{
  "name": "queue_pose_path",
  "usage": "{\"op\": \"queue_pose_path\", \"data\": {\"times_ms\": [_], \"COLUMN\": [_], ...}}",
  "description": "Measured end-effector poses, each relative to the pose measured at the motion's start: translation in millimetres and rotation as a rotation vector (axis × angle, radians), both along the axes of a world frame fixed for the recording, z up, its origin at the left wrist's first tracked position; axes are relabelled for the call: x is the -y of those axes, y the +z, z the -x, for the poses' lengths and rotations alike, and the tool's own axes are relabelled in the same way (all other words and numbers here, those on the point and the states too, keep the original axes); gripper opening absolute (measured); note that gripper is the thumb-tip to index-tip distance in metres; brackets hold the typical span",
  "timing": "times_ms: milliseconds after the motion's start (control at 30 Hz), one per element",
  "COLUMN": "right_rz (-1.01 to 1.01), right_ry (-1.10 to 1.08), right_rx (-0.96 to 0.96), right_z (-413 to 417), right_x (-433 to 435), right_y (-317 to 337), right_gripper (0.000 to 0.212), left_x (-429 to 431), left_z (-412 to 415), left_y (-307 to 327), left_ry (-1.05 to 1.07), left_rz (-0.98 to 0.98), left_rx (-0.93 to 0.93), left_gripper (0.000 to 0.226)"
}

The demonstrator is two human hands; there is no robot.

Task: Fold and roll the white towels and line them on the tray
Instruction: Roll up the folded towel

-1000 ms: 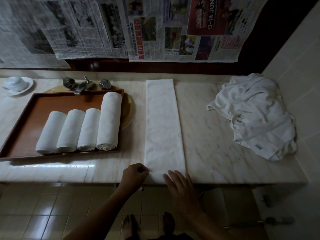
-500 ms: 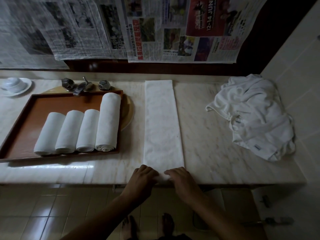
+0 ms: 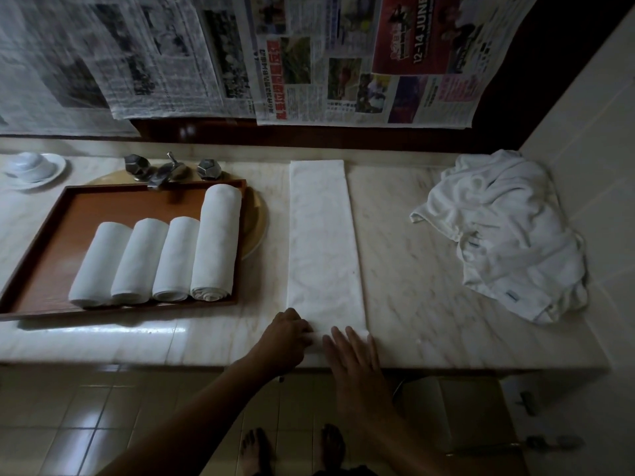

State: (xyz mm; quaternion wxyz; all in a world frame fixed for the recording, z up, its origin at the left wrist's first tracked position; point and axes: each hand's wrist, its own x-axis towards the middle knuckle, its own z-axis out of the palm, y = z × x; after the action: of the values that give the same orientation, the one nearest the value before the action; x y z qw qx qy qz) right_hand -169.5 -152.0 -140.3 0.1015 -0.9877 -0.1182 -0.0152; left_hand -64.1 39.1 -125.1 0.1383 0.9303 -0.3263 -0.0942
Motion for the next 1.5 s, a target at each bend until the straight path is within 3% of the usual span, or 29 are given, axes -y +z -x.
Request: {"op": "queue_pose_path", "data": {"times_ms": [133,233,300,433,600,700,833,1000,1100,1400,1500], "right_rz": [0.024,0.05,0.064,0.083,0.089,0.045,-0.086,-0.248,-0.305,-0.23,-0.175], "right_ry": [0.049,0.054,0.071,0.062,0.108,0.16,0.162,0.156,0.078,-0.136,-0.099], "right_rx": [0.028,0.015,0.021,0.004,0.045,0.076,0.022,-0.053,-0.085,0.057,0.179], "right_z": [-6,-15,-20,-34,-47,-46,-34,-18,-19,-23,-11], "right_x": [8,9,11,12,23,33,43,53,54,36,11], "right_y": [-13,-15,-14,-8,-5,-7,-3,-4,-1,-2,2], "right_gripper": [0.068,0.074,0.07,0.064,0.059,0.059,0.068,0.041,0.042,0.028,0.037], "left_x": [6,7,3,-1,-16,-22,-34,-38,-37,-31,-30], "left_z": [38,65,67,47,17,20,39,55,49,30,19], "left_y": [-1,-17,-25,-30,-27,-19,-19,-10,-9,-8,-3], "left_ry": [0.204,0.097,0.107,0.081,0.058,0.034,0.014,0.04,0.114,0.375,0.41], "left_rz": [0.06,-0.005,0.03,0.037,-0.023,-0.032,-0.001,0.187,0.305,0.365,0.344], "left_rx": [0.032,0.14,0.145,0.119,-0.069,-0.05,-0.057,-0.115,-0.161,-0.366,-0.388], "left_gripper": [0.046,0.068,0.069,0.062,0.071,0.074,0.061,0.045,0.031,0.022,0.02]}}
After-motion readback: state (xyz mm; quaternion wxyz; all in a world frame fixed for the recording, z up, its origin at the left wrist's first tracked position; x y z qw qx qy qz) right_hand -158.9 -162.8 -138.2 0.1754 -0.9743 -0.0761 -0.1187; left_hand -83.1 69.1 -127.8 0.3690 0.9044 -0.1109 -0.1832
